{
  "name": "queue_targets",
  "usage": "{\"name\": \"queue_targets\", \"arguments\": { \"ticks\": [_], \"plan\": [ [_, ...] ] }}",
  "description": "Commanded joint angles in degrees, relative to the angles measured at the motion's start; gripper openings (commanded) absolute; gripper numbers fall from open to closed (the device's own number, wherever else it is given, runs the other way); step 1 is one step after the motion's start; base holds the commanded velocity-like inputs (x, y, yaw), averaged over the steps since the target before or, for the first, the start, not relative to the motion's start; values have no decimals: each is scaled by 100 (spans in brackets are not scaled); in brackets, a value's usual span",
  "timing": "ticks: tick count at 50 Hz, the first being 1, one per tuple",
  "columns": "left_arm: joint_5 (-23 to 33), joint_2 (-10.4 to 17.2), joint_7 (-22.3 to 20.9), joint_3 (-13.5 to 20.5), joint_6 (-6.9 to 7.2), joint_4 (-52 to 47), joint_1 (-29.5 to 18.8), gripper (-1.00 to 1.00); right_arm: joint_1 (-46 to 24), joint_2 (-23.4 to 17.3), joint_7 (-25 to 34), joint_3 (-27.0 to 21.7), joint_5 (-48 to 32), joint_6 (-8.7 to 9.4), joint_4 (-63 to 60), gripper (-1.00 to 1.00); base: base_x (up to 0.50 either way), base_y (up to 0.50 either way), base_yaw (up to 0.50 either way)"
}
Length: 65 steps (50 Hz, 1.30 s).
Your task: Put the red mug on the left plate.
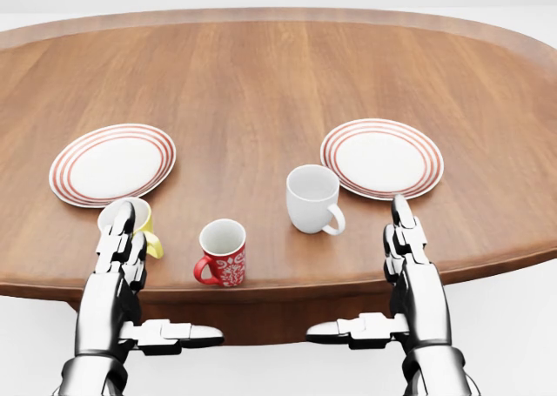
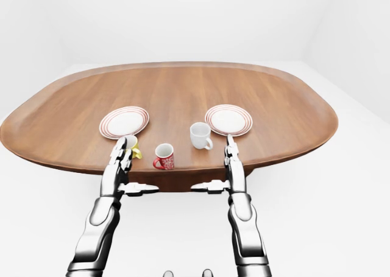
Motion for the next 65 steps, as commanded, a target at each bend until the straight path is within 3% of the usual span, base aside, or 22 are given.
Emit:
{"name": "queue_targets", "arguments": {
  "ticks": [1,12,15,16,18,19,20,21,23,27,32,45,58,65],
  "plan": [
    [-137,67,-138,172,95,-64,19,100,83,-45,-12,-80,-126,120,-194,100,0,0,0],
    [-162,70,-139,174,109,-221,96,100,232,-20,-4,-26,-172,170,-501,100,0,0,0],
    [-236,47,-92,254,132,-994,457,100,1167,2,269,329,-192,209,-2090,100,0,0,0],
    [-283,38,-93,293,139,-1314,614,100,1467,-12,311,441,-215,166,-2530,100,0,0,0],
    [-506,3,-189,427,146,-2200,1070,100,2276,-120,381,757,-247,-153,-3496,100,0,0,0],
    [-634,-28,-242,543,109,-2670,1338,100,2748,-219,338,938,-325,-422,-3924,100,0,0,0],
    [-630,-50,-265,564,113,-2702,1353,100,2773,-270,289,969,-313,-443,-3945,100,0,0,0],
    [-783,-113,-302,756,-10,-3205,1669,100,3321,-395,133,1158,-546,-558,-4338,100,0,0,0],
    [-1323,-288,-571,1221,-246,-3959,2203,100,4258,-669,-459,1464,-1318,-558,-4730,100,0,0,0],
    [-1682,-644,-985,1784,-442,-4315,2420,100,5027,-1292,-1355,1760,-1698,-558,-4903,100,0,0,0],
    [-1683,-839,-1228,1965,-263,-4349,2326,100,5083,-1588,-1658,1679,-1341,-558,-4827,100,0,0,0],
    [-1525,-961,-1378,1892,-295,-4352,2319,100,4958,-1591,-1581,1719,-1299,-558,-4854,100,0,0,0],
    [-1479,-907,-1368,1805,-310,-4274,2293,100,4688,-1520,-1511,1791,-1454,-558,-4903,100,0,0,0],
    [-1465,-880,-1363,1772,-310,-4247,2284,100,4601,-1555,-1526,1840,-1505,-558,-4923,100,1,45,0]
  ]
}}
